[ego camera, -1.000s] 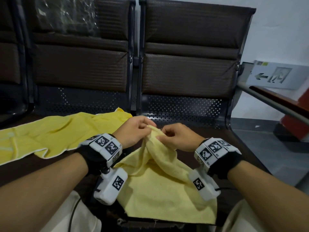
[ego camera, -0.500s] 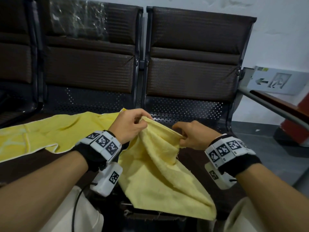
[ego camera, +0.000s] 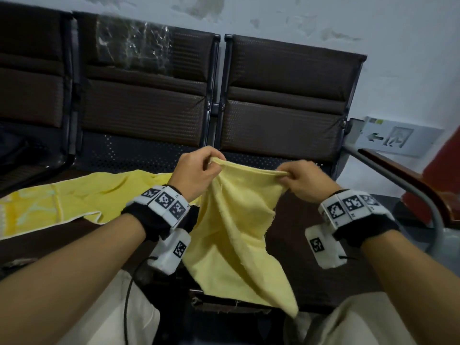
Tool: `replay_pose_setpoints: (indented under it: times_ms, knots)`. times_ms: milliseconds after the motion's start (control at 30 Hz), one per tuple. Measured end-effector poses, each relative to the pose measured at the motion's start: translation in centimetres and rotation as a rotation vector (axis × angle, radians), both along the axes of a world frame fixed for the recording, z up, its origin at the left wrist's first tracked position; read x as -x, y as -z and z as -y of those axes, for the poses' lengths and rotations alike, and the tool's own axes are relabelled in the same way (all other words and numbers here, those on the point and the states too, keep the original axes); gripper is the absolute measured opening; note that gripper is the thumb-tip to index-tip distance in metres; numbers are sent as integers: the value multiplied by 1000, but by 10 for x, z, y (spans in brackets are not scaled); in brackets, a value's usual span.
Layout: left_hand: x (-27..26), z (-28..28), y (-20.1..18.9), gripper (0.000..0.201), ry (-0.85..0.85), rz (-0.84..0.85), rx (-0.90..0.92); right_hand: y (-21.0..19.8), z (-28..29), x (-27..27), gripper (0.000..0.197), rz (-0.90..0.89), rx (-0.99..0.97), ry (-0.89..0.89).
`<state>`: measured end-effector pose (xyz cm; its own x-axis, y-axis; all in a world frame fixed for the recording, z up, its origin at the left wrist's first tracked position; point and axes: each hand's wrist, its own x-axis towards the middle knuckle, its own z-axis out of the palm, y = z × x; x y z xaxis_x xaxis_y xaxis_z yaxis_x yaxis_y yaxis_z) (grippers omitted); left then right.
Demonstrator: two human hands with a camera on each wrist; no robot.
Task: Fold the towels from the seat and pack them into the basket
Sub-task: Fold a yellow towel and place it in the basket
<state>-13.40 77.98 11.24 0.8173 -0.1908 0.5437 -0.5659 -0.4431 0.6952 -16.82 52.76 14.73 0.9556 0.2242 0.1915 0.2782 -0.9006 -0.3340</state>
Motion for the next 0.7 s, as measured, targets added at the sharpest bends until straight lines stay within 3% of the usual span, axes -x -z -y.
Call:
replay_pose_setpoints:
  times_ms: [233,400,500,600,700]
  knots:
    - [-28,-3,-72,35,-69,105,-223,-86,2,-13,13,87,-258,112]
    - [-46,22,-110,21,-130,81,-258,-105,5,-35,24,189,-393,239]
    - [-44,35,-124,19,-136,132,-170,-108,1,-35,36,196,-571,229]
    - [-28,37,-117,17,-106,150,-80,-93,0,-16,22,195,-784,160]
    - [-1,32,-87,17,-70,130,-42,-58,4,13,17,173,-766,133]
